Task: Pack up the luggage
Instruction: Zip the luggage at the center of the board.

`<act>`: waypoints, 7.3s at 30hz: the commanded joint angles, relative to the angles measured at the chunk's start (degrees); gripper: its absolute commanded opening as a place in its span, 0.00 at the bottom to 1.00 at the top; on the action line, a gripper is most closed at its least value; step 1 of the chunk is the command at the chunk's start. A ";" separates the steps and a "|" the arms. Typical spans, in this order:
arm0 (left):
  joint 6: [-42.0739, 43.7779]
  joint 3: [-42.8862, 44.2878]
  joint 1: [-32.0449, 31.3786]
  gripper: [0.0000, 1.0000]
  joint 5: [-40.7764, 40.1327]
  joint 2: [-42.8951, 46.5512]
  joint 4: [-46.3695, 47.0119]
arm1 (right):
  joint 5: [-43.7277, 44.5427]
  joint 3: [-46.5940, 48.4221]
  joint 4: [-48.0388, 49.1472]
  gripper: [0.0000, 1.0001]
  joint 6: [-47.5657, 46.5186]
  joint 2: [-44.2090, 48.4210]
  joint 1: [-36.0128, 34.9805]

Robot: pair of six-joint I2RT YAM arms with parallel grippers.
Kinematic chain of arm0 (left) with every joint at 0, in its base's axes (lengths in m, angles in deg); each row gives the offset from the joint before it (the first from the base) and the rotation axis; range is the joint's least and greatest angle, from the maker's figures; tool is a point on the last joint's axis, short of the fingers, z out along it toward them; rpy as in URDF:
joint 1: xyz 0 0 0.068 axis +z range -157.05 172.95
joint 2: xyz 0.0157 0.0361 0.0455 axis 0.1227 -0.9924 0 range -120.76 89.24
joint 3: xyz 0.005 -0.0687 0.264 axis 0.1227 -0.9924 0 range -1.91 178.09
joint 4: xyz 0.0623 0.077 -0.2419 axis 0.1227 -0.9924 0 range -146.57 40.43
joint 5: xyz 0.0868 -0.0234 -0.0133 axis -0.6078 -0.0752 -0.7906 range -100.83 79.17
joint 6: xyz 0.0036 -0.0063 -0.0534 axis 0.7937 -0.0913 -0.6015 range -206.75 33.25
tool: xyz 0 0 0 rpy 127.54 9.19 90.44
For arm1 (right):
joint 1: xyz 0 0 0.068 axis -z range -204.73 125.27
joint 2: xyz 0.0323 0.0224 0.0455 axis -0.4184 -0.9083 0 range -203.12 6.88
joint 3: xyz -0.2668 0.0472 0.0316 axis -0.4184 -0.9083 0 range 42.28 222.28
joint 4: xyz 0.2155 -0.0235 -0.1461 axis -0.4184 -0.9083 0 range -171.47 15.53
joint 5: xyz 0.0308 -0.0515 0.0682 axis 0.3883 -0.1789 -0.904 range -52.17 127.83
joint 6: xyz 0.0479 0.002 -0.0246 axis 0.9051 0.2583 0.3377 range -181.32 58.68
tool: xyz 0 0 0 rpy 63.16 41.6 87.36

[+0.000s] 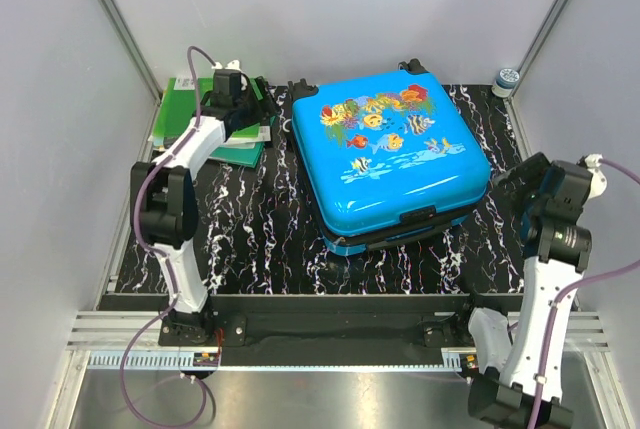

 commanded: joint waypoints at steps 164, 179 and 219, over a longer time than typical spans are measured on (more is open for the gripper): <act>-44.14 -1.36 -3.33 0.00 14.34 7.87 24.72 | 25.87 -27.38 28.95 0.37 7.25 -8.20 -73.08; -43.96 -1.89 -3.16 0.00 14.25 5.94 24.90 | 26.13 -30.02 33.70 0.00 8.39 -8.29 -74.39; -41.85 -1.98 -2.63 0.00 15.83 1.54 23.58 | 36.68 -22.54 20.96 0.54 13.05 -6.02 -85.73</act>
